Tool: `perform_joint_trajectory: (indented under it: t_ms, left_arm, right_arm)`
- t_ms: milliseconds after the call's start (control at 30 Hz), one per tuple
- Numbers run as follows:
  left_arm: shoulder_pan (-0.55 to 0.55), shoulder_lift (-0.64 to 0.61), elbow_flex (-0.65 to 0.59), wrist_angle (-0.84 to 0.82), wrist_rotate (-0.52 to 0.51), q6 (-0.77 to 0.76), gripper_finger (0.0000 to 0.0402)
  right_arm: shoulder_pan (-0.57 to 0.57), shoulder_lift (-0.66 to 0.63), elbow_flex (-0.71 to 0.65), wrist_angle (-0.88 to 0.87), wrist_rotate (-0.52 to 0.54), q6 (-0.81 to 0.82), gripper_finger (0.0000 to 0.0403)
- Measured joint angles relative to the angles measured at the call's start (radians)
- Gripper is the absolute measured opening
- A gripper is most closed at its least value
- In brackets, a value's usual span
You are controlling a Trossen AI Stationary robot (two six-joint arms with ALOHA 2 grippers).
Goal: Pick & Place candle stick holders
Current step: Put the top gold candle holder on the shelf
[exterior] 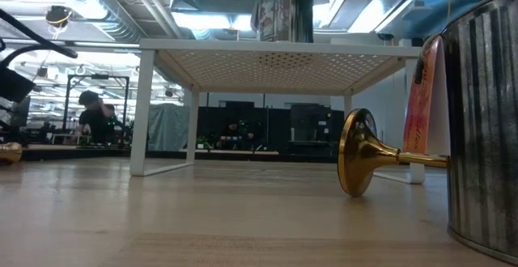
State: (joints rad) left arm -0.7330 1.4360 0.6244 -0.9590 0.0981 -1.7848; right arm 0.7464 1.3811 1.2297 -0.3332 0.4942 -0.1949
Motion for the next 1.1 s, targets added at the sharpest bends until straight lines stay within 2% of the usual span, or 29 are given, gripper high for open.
perform_joint_trajectory:
  t_ms: [433, 633, 833, 933, 1100]
  left_arm:
    - [0.003, 0.002, -0.011, 0.025, -0.003, 0.008, 0.0112]
    - [0.012, 0.006, 0.012, 0.020, -0.018, 0.060, 0.0107]
    - [0.024, 0.007, 0.058, -0.011, -0.014, 0.097, 0.0106]
    - [0.024, 0.006, 0.097, -0.018, -0.043, 0.106, 0.0105]
    - [0.008, 0.006, 0.186, -0.147, -0.062, 0.071, 0.0096]
  right_arm:
    - [0.000, 0.000, 0.000, 0.000, 0.000, 0.000, 0.0217]
    - [0.000, 0.000, 0.000, 0.000, 0.000, 0.000, 0.0217]
    - [-0.002, 0.000, 0.000, 0.000, 0.000, 0.000, 0.0217]
    - [-0.002, 0.000, 0.000, 0.001, 0.000, 0.000, 0.0217]
    - [-0.002, 0.000, 0.000, 0.000, 0.000, 0.000, 0.0217]
